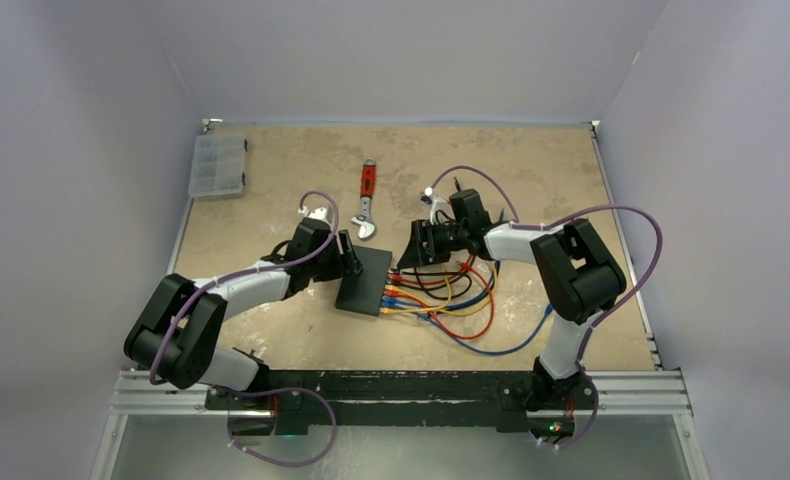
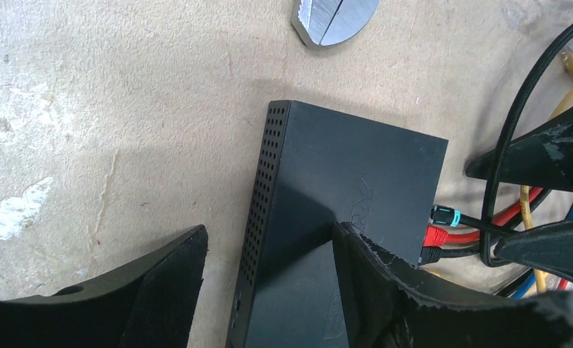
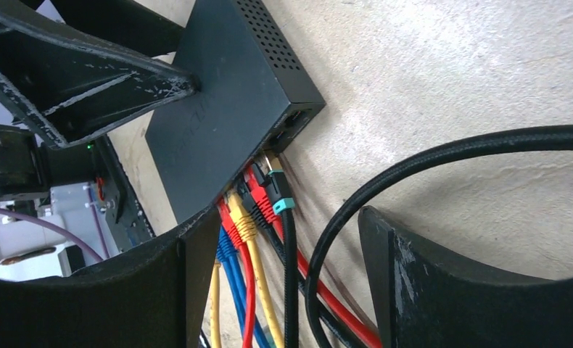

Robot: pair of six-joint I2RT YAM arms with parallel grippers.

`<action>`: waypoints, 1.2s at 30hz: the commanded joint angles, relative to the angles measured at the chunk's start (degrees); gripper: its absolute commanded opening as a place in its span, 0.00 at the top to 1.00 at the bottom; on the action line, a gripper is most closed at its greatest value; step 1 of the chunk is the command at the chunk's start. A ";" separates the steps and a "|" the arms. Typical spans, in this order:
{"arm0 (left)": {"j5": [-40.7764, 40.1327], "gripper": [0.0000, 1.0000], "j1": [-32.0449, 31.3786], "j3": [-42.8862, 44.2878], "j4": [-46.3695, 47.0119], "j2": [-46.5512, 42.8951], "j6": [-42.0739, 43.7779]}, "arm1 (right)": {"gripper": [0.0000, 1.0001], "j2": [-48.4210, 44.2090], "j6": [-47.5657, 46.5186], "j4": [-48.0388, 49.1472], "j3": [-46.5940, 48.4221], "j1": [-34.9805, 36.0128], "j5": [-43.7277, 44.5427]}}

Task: Pull the plug from the switch port
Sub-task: Pull the connector from the switch port.

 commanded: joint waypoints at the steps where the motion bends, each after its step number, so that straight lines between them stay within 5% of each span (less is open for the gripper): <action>1: 0.84 0.37 0.37 -1.61 1.17 -0.82 -0.93 | 0.27 0.37 0.91 2.94 -0.85 0.46 -3.55; 6: 1.61 0.39 0.37 -1.79 1.84 -0.31 -1.40 | 0.27 -2.56 0.99 1.78 -1.43 0.65 1.24; 16: 1.38 0.39 0.37 -1.67 1.58 -0.22 -1.42 | 0.11 -15.17 -2.96 -6.09 1.70 1.43 22.27; 29: 1.51 0.39 0.37 -1.74 1.40 -0.39 -1.46 | 0.20 -5.37 0.41 -0.72 4.75 5.58 7.04; 36: 1.73 0.39 0.37 -1.71 1.49 -0.39 -1.43 | 0.23 0.81 2.80 -3.58 5.20 5.48 8.97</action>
